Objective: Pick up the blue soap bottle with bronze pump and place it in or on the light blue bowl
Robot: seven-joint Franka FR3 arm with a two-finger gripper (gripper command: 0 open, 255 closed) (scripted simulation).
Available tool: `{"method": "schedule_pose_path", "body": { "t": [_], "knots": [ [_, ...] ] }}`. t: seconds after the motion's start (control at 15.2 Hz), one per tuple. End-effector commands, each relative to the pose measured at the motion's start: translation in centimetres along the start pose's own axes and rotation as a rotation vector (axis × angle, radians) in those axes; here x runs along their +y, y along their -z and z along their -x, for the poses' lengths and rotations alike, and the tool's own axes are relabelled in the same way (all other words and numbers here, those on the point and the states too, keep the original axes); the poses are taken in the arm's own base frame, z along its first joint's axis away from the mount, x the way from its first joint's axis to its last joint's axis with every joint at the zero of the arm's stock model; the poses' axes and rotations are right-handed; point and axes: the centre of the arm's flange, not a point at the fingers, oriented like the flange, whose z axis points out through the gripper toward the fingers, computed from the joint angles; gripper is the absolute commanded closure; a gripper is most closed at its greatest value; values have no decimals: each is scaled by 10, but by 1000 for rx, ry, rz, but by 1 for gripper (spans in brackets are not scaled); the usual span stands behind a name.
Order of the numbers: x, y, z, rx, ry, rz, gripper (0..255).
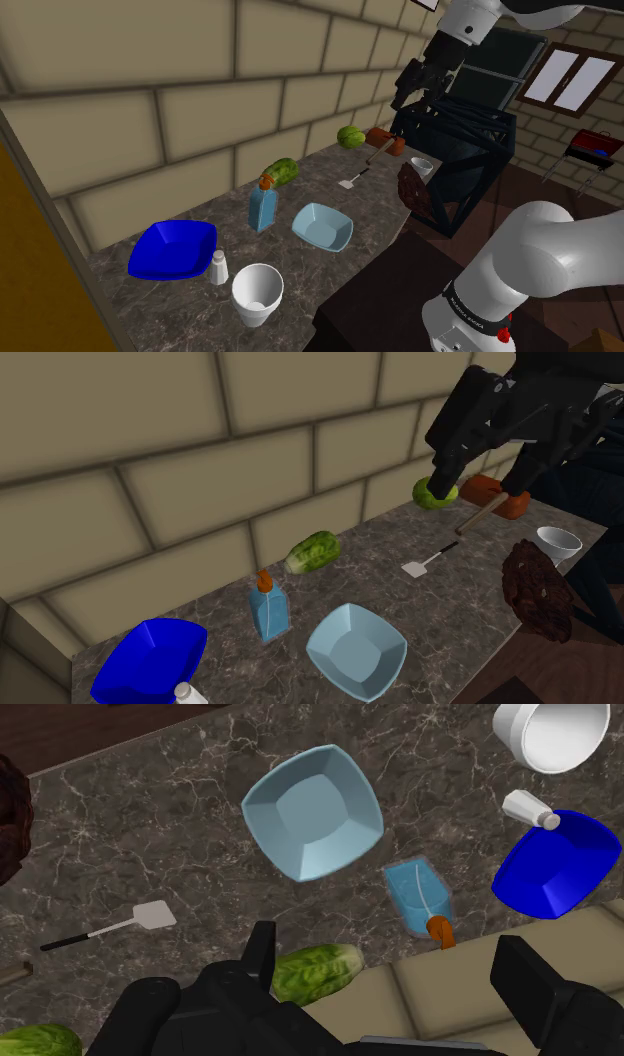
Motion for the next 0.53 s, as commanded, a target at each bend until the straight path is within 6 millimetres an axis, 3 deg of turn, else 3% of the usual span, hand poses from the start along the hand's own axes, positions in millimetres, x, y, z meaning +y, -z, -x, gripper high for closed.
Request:
{"method": "schedule_pose_path", "body": {
  "t": [0.0,0.46],
  "knots": [
    [0,0,0,0,0,0,0],
    [-42,-72,-47,-21,29,30,0]
  ]
}}
